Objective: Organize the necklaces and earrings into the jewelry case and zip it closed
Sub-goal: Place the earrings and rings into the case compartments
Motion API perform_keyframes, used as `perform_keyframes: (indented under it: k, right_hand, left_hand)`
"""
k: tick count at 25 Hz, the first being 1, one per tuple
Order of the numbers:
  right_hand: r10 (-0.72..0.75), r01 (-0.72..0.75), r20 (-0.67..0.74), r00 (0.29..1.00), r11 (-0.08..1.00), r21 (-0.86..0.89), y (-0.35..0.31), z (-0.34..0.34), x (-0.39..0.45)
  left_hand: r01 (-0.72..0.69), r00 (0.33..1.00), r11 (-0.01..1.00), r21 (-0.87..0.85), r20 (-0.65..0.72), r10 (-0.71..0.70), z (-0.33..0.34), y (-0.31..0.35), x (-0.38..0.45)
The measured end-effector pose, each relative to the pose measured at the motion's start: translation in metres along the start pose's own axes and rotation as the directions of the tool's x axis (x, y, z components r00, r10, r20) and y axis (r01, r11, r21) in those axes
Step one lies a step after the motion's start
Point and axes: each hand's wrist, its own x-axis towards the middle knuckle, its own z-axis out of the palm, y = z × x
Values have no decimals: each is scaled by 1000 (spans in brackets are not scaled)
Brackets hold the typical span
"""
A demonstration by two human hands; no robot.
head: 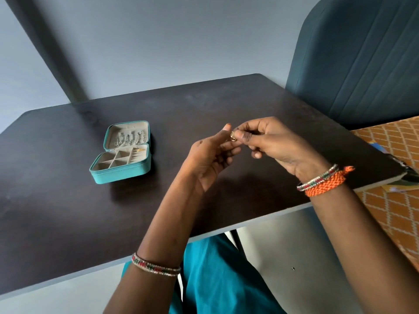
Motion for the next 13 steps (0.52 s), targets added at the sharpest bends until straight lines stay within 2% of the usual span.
perform_keyframes:
  k: [2, 4, 6, 7, 8, 10, 12, 13]
  right_hand:
    - [-13, 12, 20, 1000, 999, 53, -2, 12, -5]
    - [-18, 18, 45, 999, 1000, 14, -3, 26, -8]
    - [-19, 19, 64, 998, 1000, -1, -8, 39, -9]
    - [-23, 20, 87, 996, 999, 37, -10, 47, -7]
    - [-22, 11, 113, 993, 995, 97, -13, 56, -3]
    - [-8, -27, 181, 983, 982, 188, -19, 71, 8]
    - [6, -55, 264, 965, 983, 178, -24, 85, 24]
    - [18, -68, 297, 955, 984, 162, -26, 92, 32]
  left_hand:
    - [63, 998, 995, -83, -9, -64, -10, 2, -11]
    - [30, 998, 995, -100, -54, -35, -19, 2, -24]
    - [-103, 985, 994, 22, -136, 105, -27, -1, -34]
    - [-197, 956, 972, 131, -194, 220, -33, -2, -39]
    - [-290, 900, 925, 245, -257, 351, -40, -2, -45]
    - [-429, 709, 775, 464, -358, 607, -59, 3, -55]
    - [-445, 517, 643, 623, -408, 753, -83, 13, -62]
    - [-426, 452, 600, 677, -415, 789, -96, 19, -64]
